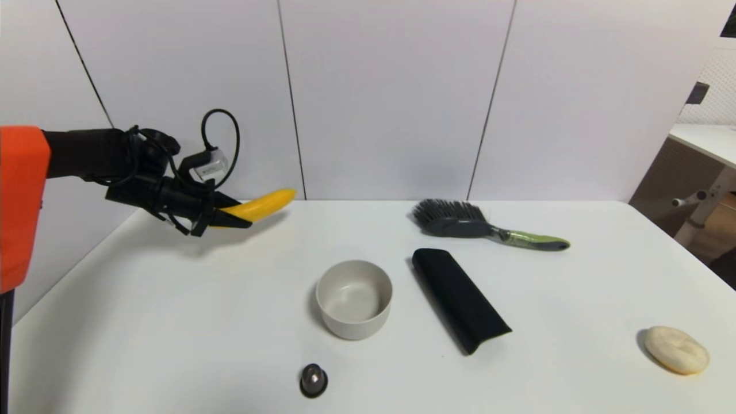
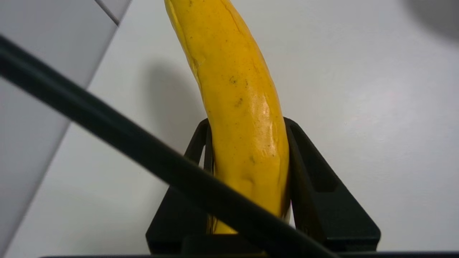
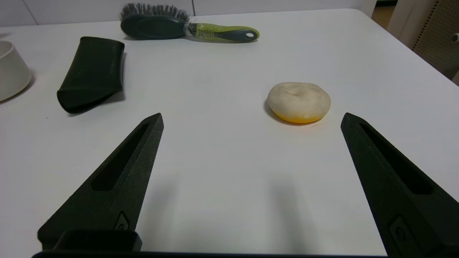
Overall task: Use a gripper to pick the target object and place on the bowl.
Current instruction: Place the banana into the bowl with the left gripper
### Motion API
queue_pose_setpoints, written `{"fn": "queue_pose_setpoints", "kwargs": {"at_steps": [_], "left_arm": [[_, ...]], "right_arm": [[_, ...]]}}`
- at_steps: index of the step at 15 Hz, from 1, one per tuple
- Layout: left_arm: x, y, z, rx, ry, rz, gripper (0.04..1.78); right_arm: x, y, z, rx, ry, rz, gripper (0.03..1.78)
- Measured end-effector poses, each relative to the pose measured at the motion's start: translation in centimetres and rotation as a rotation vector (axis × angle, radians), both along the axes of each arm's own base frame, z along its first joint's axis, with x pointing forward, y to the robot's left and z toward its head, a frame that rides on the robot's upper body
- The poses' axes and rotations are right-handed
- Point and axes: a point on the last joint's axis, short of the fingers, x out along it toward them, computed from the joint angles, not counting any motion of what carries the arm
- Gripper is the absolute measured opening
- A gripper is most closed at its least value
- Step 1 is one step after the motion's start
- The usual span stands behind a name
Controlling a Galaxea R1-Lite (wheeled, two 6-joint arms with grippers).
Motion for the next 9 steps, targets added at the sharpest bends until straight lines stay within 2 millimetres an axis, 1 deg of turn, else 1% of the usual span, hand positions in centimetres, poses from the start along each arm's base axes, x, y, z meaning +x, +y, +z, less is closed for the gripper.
{"fn": "queue_pose_setpoints", "kwargs": {"at_steps": [3,5,7,9], "left_arm": [[-3.3,-1.2,4.7,0.011,-0.027,-0.015,0.61],[-6.0,-2.8,6.9,0.029,-0.020,-0.037,0.61],[-8.4,-4.8,8.1,0.068,-0.017,-0.061,0.61],[-10.5,-7.2,8.4,0.093,-0.016,-0.116,0.61]], "right_arm": [[0.0,0.0,0.0,0.000,0.000,0.001,1.71],[0.0,0.0,0.0,0.000,0.000,0.000,1.71],[0.0,0.0,0.0,0.000,0.000,0.000,1.71],[0.0,0.0,0.0,0.000,0.000,0.000,1.71]]}}
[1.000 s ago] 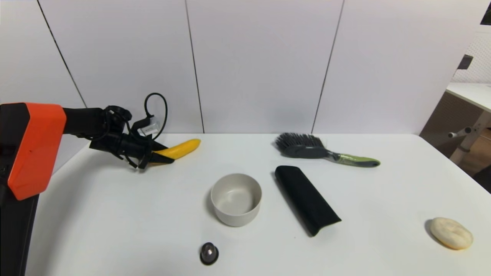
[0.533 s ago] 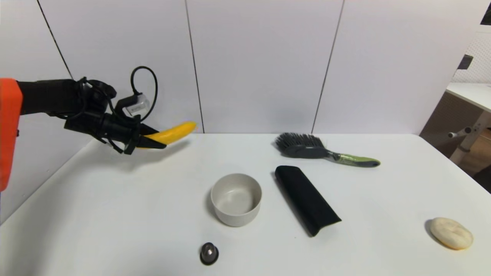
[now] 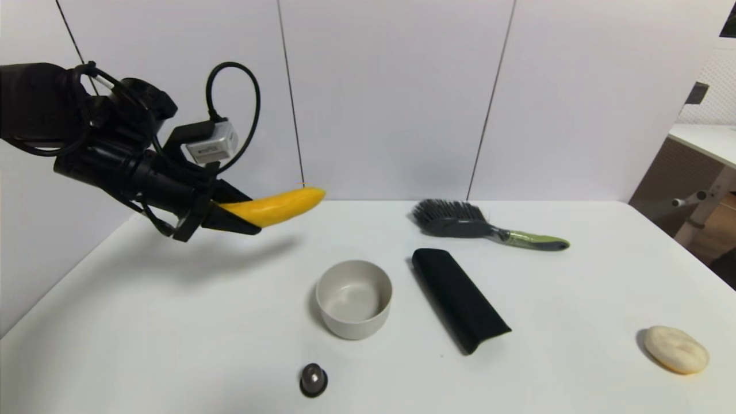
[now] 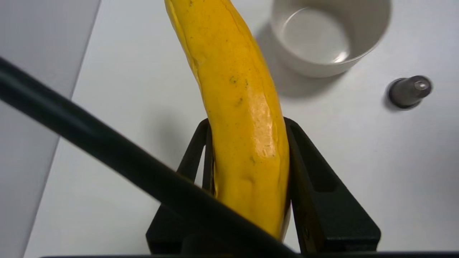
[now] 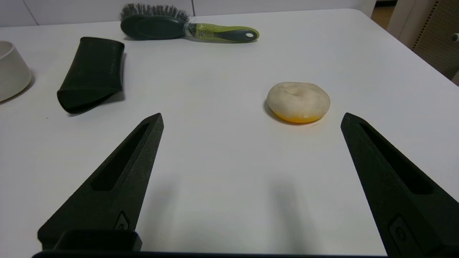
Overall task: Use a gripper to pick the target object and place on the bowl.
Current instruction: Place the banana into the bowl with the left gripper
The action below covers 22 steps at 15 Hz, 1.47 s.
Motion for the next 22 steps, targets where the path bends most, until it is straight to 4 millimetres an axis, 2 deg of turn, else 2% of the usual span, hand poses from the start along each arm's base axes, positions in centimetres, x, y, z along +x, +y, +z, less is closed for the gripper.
{"fn": "queue_pose_setpoints", "kwargs": {"at_steps": [2,5,9,13,16,22], "left_arm": [[-0.9,-2.4,0.3,0.002,-0.057,-0.057,0.61],[-1.2,-5.5,-0.3,-0.027,-0.097,-0.073,0.61],[-1.2,-9.5,-2.0,-0.116,-0.110,-0.036,0.61],[-2.0,-13.1,-2.8,-0.195,-0.091,-0.025,0.61],[-2.6,-13.8,-3.9,-0.181,-0.051,-0.042,0.61],[-3.1,-13.7,-6.0,-0.168,-0.002,-0.046,0.61]], "right_arm": [[0.0,0.0,0.0,0.000,0.000,0.000,1.71],[0.0,0.0,0.0,0.000,0.000,0.000,1.71],[0.0,0.0,0.0,0.000,0.000,0.000,1.71],[0.0,0.0,0.0,0.000,0.000,0.000,1.71],[0.0,0.0,0.0,0.000,0.000,0.000,1.71],[0.0,0.0,0.0,0.000,0.000,0.000,1.71]]}}
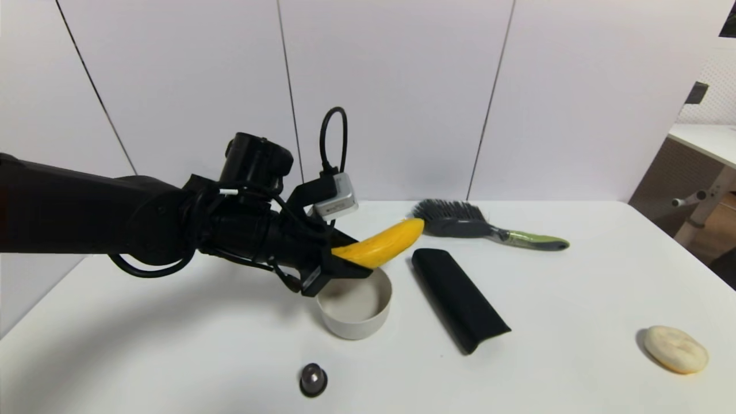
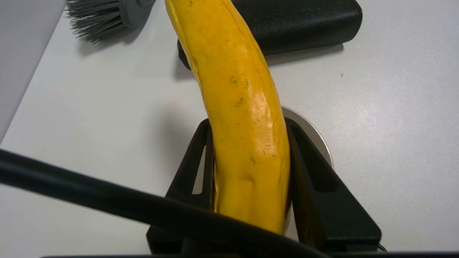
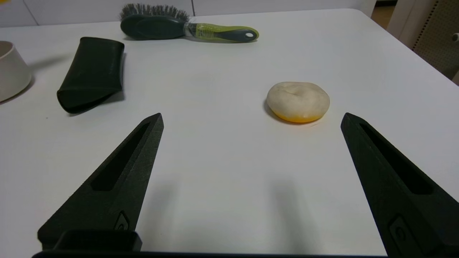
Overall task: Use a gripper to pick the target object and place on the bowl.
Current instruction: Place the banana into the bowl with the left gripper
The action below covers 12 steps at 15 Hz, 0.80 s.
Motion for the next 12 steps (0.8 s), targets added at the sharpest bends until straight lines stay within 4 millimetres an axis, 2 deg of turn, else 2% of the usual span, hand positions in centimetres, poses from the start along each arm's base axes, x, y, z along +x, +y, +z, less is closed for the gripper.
{"fn": "queue_pose_setpoints", "kwargs": {"at_steps": [5,12], "left_arm": [[0.4,-0.3,-1.5,-0.053,-0.011,0.019,0.61],[-0.4,-1.2,-2.1,-0.062,0.035,-0.032,0.61]], "right_arm": [[0.0,0.0,0.0,0.000,0.000,0.000,1.71],[0.0,0.0,0.0,0.000,0.000,0.000,1.71]]}}
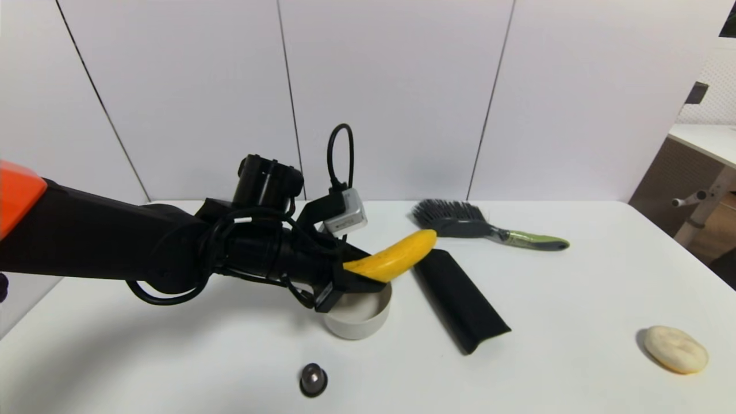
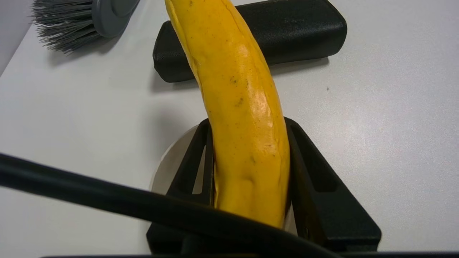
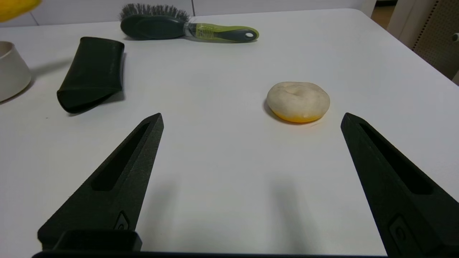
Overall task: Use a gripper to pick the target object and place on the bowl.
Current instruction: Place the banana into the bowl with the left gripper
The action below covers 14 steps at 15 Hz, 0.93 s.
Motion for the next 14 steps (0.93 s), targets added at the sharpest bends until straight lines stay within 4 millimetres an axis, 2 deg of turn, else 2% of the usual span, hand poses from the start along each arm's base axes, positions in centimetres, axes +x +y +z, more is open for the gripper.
{"fn": "queue_pose_setpoints", "kwargs": {"at_steps": [5,9,14], "left_arm": [[-0.10,-0.07,-0.43,0.007,0.013,-0.004,0.61],[0.14,-0.16,-0.34,-0.004,-0.005,-0.002,1.04],[0.35,-0.23,0.09,-0.020,-0.031,-0.001,1.36]], "right_arm": [[0.00,0.00,0.00,0.000,0.000,-0.001,1.71],[0.00,0.00,0.00,0.000,0.000,0.000,1.71],[0.00,0.00,0.00,0.000,0.000,0.000,1.71]]}}
